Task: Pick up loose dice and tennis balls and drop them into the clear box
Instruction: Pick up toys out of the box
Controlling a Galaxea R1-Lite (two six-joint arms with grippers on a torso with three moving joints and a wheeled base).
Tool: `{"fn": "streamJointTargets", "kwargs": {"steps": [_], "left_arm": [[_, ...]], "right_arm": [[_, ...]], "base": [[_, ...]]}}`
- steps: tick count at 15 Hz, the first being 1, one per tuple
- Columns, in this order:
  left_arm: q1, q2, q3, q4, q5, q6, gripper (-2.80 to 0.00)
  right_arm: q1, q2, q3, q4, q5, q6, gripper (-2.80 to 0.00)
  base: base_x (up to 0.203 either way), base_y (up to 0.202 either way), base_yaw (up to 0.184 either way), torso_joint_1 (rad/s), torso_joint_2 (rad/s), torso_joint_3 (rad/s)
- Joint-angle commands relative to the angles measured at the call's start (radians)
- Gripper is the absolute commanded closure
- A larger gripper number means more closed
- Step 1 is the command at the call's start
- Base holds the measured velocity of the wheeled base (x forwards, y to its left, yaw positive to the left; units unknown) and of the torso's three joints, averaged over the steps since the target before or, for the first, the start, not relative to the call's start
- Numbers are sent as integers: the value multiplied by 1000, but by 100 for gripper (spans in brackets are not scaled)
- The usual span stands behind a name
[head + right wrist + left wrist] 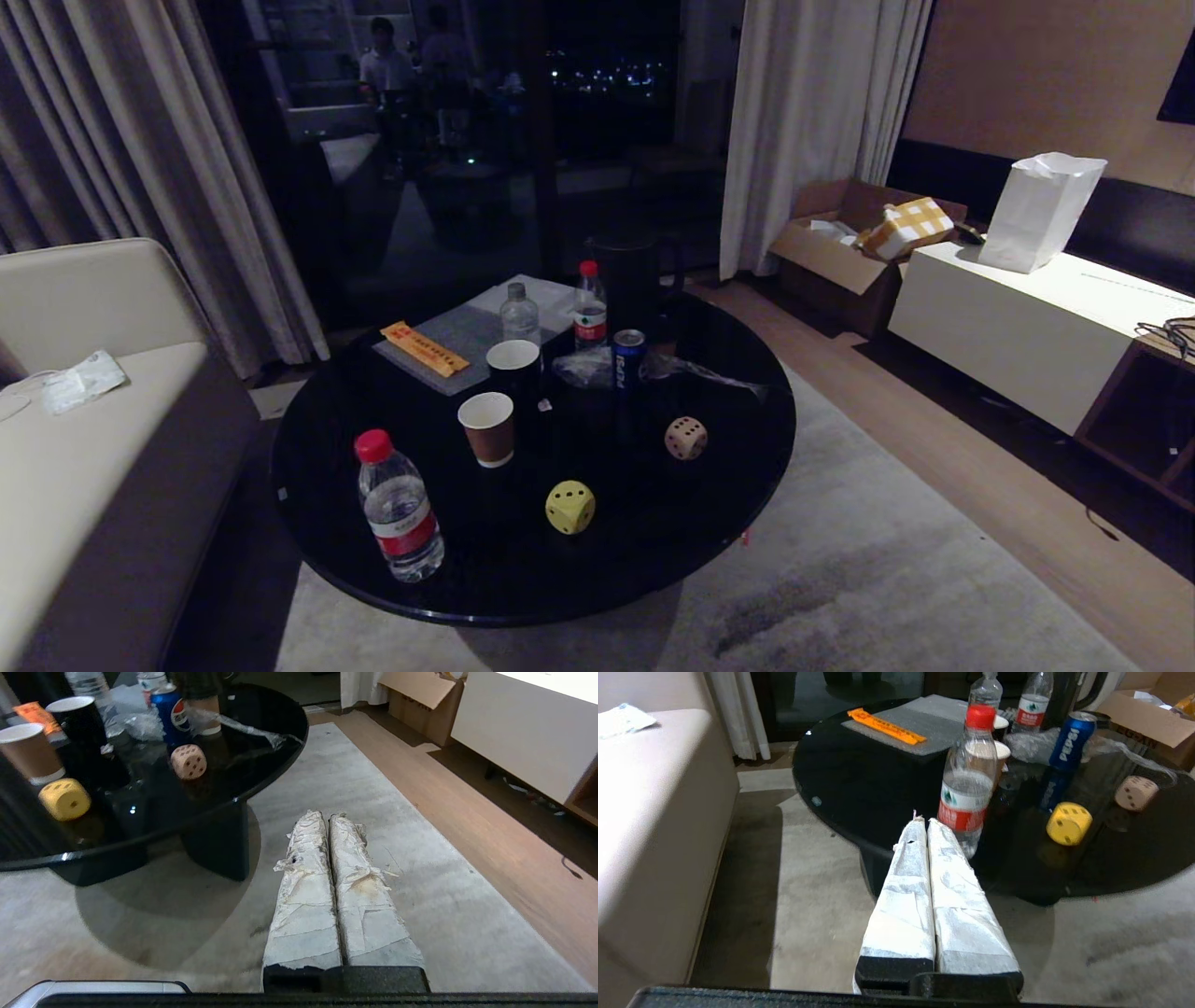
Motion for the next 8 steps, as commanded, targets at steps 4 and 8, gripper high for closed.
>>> {"fn": "streamJointTargets", "kwargs": {"steps": [4, 8], "left_arm": [[0, 2, 2, 1, 1, -1, 0], [0, 2, 2, -1, 0, 0, 0]], "right_arm": [[2, 2, 0, 0, 1, 0, 0], [0, 2, 0, 0, 1, 0, 0]], "base": [[180, 0, -1, 1, 6, 2], [178, 0, -1, 4, 1, 1]]}}
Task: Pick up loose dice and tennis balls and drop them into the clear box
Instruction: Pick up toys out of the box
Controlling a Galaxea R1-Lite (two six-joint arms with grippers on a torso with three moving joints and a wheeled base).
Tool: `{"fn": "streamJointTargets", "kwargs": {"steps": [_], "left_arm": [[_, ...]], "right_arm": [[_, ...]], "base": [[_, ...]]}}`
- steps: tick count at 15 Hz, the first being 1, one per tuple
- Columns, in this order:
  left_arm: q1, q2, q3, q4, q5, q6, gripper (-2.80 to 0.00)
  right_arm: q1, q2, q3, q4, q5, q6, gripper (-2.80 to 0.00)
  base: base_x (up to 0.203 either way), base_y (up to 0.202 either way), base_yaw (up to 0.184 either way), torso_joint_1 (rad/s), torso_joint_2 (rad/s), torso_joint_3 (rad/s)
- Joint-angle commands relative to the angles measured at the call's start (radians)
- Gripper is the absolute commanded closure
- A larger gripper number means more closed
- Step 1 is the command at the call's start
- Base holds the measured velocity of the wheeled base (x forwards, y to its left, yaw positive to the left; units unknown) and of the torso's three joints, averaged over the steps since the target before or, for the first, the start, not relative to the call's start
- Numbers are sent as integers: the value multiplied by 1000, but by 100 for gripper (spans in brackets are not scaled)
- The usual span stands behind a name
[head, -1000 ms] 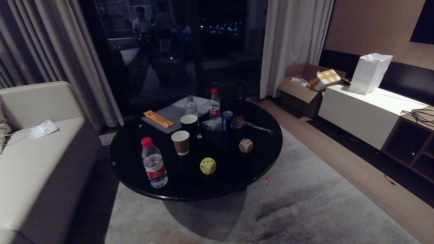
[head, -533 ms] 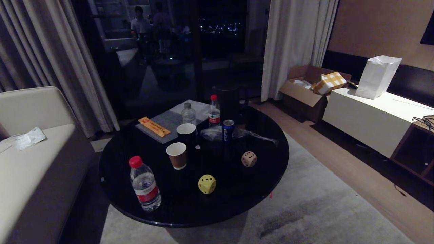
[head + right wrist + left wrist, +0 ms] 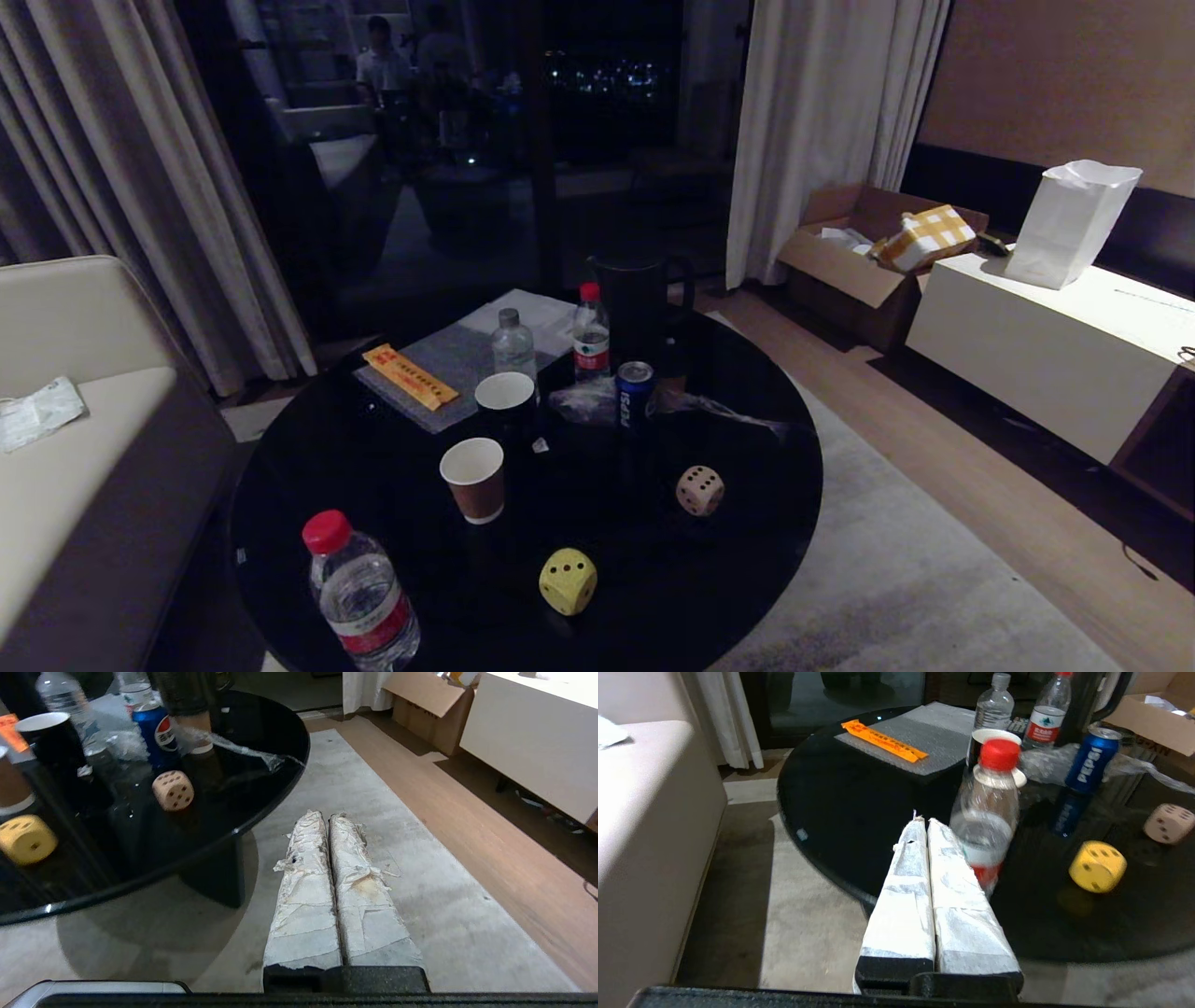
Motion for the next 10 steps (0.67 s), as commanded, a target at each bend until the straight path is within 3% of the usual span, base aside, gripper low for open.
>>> {"fn": "streamJointTargets", "kwargs": {"steps": [1, 10], "left_arm": [[0, 2, 2, -2, 2, -3, 0], [0, 2, 2, -2, 8, -14, 0]], "right_arm": [[0, 2, 0, 0, 1, 0, 0], [1, 2, 0, 0, 1, 0, 0]], "base": [[115, 0, -5, 3, 11, 1], [0, 0, 0, 0, 1, -15]]}}
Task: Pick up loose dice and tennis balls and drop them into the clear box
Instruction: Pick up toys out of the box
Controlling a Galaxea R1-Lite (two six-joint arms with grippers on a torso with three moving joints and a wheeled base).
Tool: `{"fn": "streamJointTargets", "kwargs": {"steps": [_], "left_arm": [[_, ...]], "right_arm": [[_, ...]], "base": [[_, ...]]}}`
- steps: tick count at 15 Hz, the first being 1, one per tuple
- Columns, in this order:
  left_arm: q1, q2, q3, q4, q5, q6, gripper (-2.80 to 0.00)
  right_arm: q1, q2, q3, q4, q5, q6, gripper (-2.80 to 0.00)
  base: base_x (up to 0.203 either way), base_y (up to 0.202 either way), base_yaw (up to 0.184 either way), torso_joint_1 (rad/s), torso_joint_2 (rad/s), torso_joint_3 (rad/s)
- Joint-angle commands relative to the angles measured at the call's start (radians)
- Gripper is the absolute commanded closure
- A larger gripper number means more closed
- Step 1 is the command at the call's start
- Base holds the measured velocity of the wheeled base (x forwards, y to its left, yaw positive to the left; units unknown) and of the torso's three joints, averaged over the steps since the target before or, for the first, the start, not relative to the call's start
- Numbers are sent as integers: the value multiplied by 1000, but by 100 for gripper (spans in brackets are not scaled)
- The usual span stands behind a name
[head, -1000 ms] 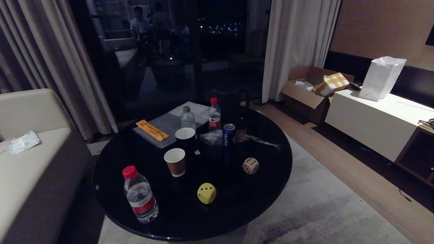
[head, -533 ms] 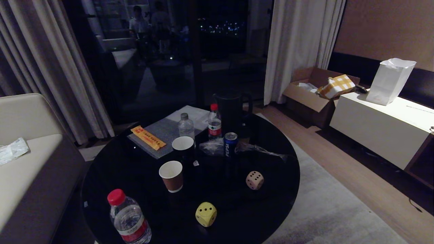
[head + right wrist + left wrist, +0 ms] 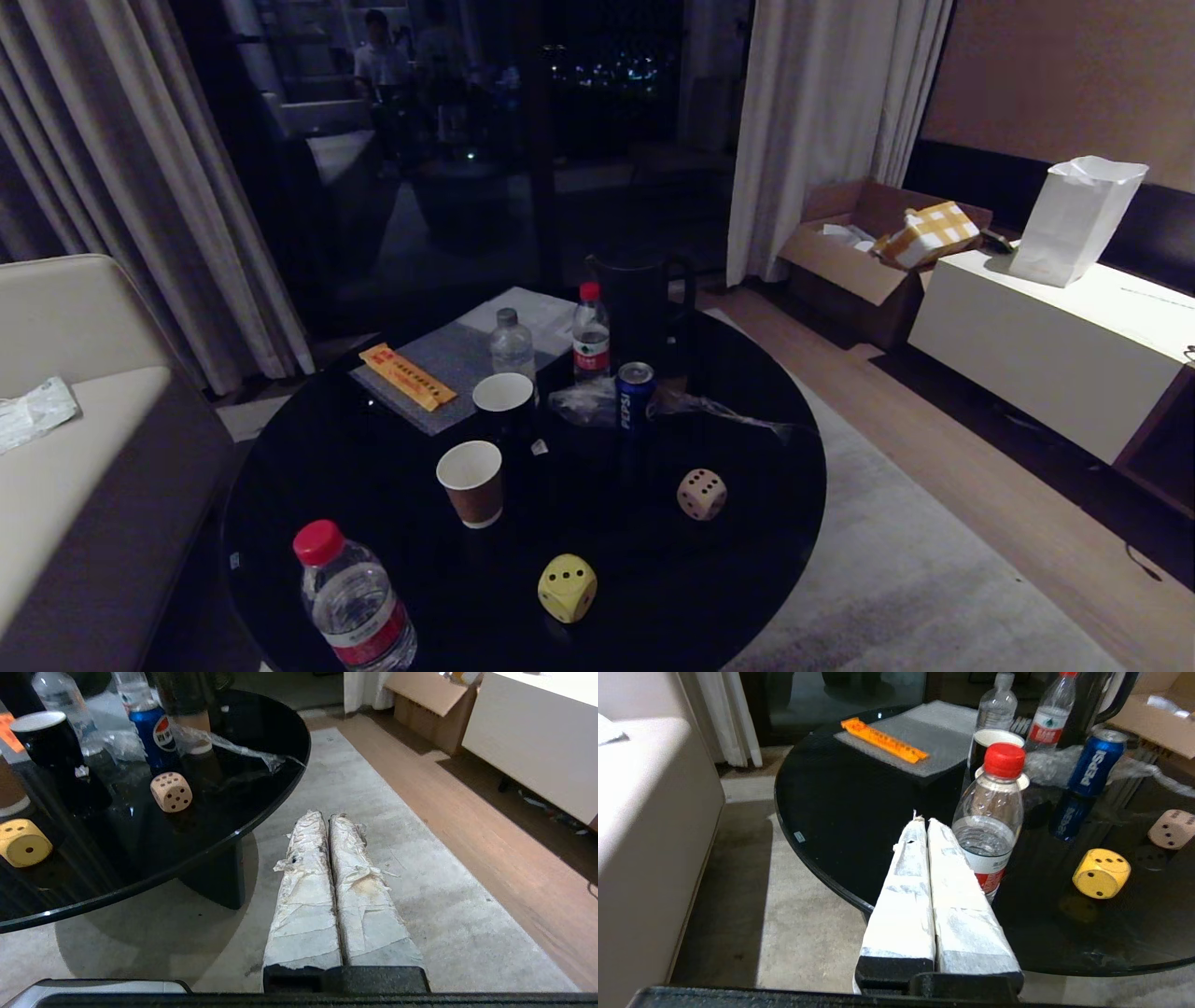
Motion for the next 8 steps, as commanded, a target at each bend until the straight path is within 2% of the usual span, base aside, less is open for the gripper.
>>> {"fn": "streamJointTargets", "kwargs": {"steps": [1, 8], "left_arm": [[0, 2, 2, 0, 2, -6, 0], [0, 2, 2, 0, 2, -7, 0]], "right_arm": [[0, 2, 0, 0, 0, 0, 0], [1, 2, 0, 0, 0, -2, 0]], "base": [[0, 0, 0, 2, 5, -180], [0, 0, 0, 2, 2, -196]]}}
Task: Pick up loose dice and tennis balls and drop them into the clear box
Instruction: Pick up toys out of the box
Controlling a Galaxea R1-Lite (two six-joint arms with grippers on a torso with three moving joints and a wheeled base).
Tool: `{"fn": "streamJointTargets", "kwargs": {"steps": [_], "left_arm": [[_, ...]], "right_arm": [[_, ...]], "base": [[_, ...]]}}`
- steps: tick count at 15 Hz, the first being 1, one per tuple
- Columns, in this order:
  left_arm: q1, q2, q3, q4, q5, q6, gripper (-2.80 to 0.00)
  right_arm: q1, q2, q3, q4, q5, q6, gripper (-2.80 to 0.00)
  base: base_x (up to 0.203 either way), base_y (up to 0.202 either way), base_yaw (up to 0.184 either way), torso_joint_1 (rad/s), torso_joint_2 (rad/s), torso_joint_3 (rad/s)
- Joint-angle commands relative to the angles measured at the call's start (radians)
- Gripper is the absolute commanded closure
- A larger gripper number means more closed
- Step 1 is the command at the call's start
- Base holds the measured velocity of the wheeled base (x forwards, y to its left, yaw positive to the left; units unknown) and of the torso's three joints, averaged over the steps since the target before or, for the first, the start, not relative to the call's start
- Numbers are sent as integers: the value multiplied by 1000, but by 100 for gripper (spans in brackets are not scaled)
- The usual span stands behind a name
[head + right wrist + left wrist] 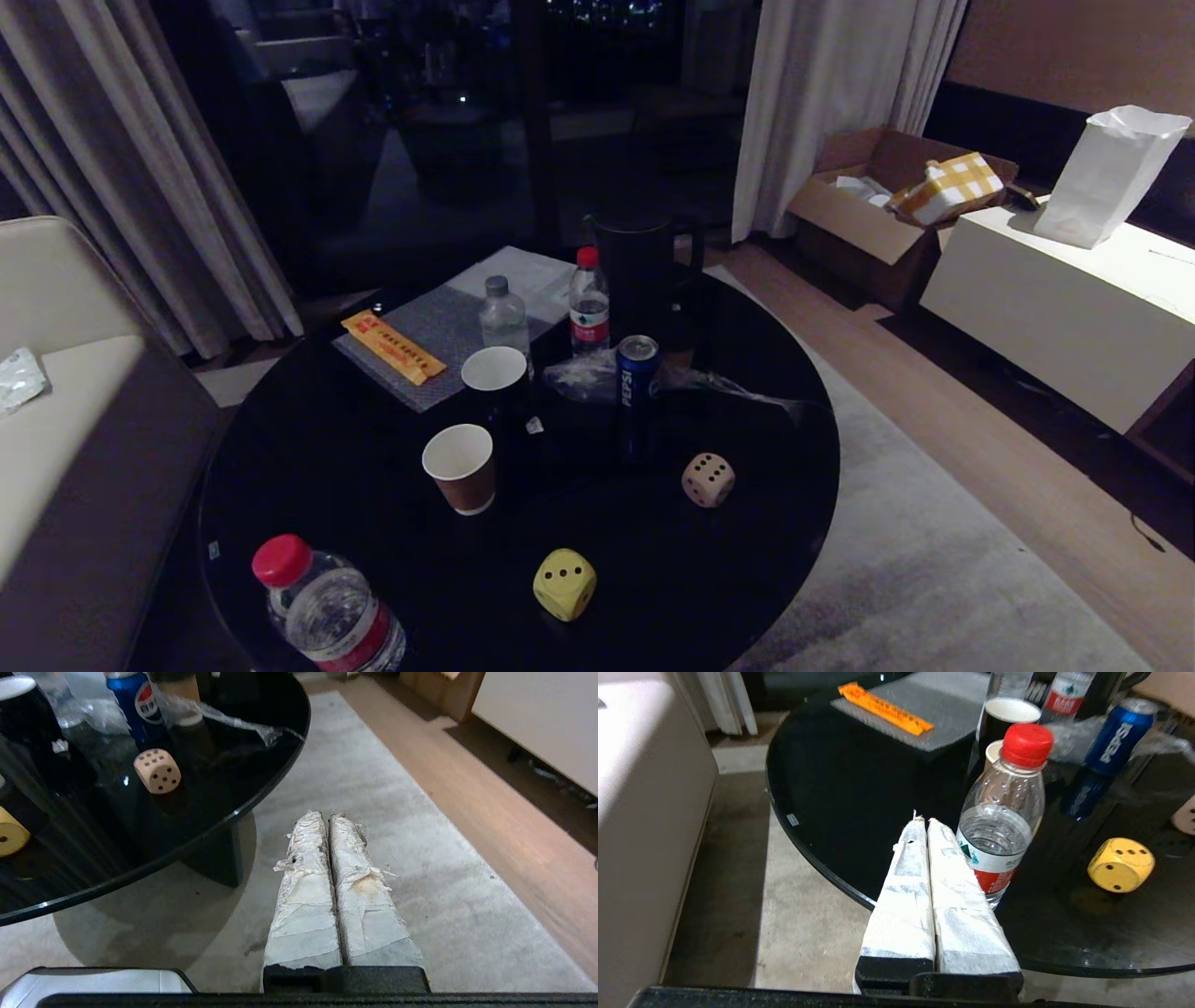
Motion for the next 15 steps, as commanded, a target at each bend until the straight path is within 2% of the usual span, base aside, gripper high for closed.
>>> {"fn": "streamJointTargets", "kwargs": {"steps": [1, 12, 15], "left_arm": [[0, 2, 2, 0, 0, 0, 0], [0, 2, 2, 0, -3, 8, 0], [0, 2, 2, 1, -9, 15, 0]], "right_arm": [[-1, 2, 0, 0, 0, 0, 0], [0, 2, 0, 0, 1, -2, 0], [0, 2, 0, 0, -1, -3, 0]], "base": [[0, 0, 0, -1, -6, -195], [0, 0, 0, 3, 0, -198], [0, 0, 0, 4, 5, -103]]}}
